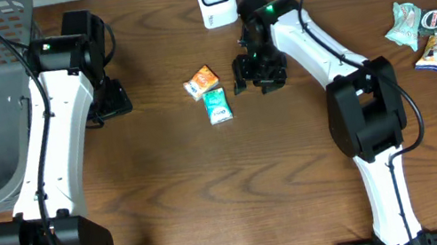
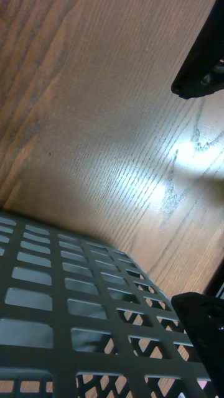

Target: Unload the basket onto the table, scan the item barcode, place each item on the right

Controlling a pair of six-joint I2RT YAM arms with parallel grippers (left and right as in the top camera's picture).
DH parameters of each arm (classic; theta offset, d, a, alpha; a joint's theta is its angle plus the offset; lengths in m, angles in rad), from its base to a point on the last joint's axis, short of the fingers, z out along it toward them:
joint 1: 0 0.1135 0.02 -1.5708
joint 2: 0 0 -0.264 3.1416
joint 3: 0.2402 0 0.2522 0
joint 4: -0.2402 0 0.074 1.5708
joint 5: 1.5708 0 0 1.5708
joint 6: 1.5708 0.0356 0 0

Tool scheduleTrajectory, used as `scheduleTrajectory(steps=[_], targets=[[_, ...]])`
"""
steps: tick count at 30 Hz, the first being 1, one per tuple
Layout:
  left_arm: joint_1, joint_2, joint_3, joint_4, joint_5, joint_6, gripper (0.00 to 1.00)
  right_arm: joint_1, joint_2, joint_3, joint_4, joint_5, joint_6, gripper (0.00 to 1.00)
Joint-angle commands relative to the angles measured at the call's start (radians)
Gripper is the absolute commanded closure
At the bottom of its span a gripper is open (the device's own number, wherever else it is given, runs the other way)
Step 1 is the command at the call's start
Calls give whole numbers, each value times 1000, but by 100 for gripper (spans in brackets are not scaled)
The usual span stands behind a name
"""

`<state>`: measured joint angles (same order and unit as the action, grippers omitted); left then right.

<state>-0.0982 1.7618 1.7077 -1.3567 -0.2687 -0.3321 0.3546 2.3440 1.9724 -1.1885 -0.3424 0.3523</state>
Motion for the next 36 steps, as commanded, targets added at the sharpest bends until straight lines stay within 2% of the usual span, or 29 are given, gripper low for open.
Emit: scheduleTrajectory(steps=[1, 10, 15, 16, 18, 21, 22, 23, 26, 29, 32, 36], targets=[[3, -1, -4, -3, -20, 13, 2, 9, -36, -5, 9, -109, -100, 32], [3, -1, -4, -3, -20, 13, 2, 85, -34, -40, 100, -27, -77, 31], [3, -1, -4, -3, -21, 13, 2, 122, -34, -130, 214, -26, -21, 41], [3, -1, -4, -3, -20, 13, 2, 126, -34, -152, 236, -24, -8, 46], [3, -1, -4, -3, -20, 13, 2, 127, -34, -195, 274, -22, 16, 64], [3, -1, -4, -3, -21, 13, 2, 127, -34, -226, 292, -23, 21, 82], [3, -1, -4, -3, -20, 13, 2, 127, -34, -226, 286, -23, 21, 94], [3, -2, -4, -3, -20, 13, 2, 124, -38, -225, 270, -24, 21, 99], [3, -2, -4, -3, -20, 13, 2, 107, -60, -225, 239, -66, -11, 99], [3, -1, -4, -3, -21, 13, 2, 73, -102, -224, 224, -182, -142, 99], [3, -2, -4, -3, -20, 13, 2, 23, -149, -224, 219, -290, -212, 99], [3, -1, -4, -4, -21, 13, 2, -61, -187, -224, 215, -651, -449, 99]])
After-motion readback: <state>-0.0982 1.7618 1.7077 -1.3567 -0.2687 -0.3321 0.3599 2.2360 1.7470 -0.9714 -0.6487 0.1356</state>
